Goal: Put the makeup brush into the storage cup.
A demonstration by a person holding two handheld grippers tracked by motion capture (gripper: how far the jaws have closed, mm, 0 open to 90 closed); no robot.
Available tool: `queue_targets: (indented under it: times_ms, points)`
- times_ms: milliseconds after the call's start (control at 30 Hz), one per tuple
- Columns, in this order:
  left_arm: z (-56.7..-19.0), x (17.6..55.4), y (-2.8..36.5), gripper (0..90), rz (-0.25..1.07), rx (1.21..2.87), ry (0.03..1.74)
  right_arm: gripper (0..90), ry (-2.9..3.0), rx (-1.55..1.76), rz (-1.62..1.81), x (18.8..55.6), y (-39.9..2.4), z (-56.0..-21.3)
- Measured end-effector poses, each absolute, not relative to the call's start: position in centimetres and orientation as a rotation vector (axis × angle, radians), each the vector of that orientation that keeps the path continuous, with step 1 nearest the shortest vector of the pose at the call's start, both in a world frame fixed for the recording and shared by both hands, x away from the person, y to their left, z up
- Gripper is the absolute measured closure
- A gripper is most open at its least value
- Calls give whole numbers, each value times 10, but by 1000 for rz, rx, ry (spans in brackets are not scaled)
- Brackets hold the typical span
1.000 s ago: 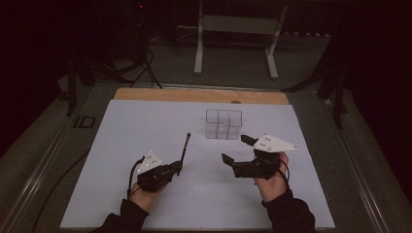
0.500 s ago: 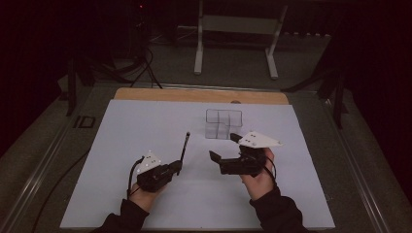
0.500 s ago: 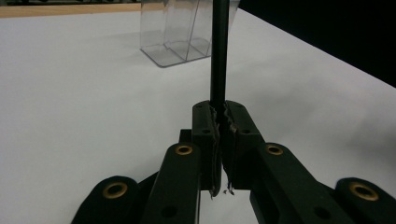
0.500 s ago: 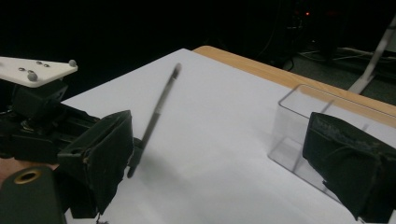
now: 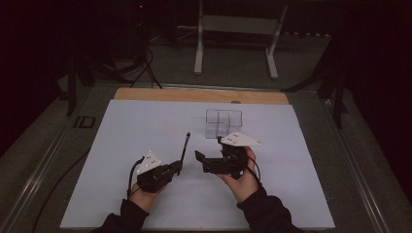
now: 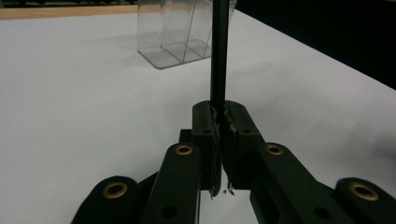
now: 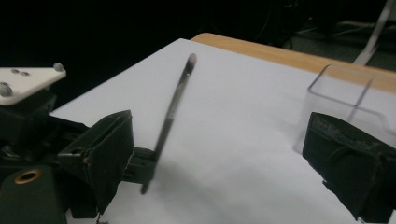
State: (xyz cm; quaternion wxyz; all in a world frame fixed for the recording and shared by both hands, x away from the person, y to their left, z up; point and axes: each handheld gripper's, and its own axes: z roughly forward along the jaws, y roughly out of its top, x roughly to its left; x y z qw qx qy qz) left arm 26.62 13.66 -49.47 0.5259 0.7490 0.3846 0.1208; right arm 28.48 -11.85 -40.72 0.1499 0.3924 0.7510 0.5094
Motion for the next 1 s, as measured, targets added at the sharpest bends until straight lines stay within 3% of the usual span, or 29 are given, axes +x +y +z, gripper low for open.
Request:
queue_targets:
  times_ms: [433,533,600,733,800,1000]
  points:
    - [-495,266,136,855,279,1790,901,279,2144,1260,1553,287,-92,-417]
    - [-495,266,136,854,278,1791,897,398,2141,1288,1562,290,-86,-418]
    - [-495,265,135,854,278,1792,896,417,2135,1300,1564,291,-85,-418]
    - [-495,265,135,854,275,1791,893,546,2130,1355,1567,296,-82,-419]
    - [-495,265,135,854,276,1792,889,546,2130,1355,1567,296,-82,-419]
    - [-494,265,135,855,276,1789,887,663,2135,1392,1576,300,-75,-421]
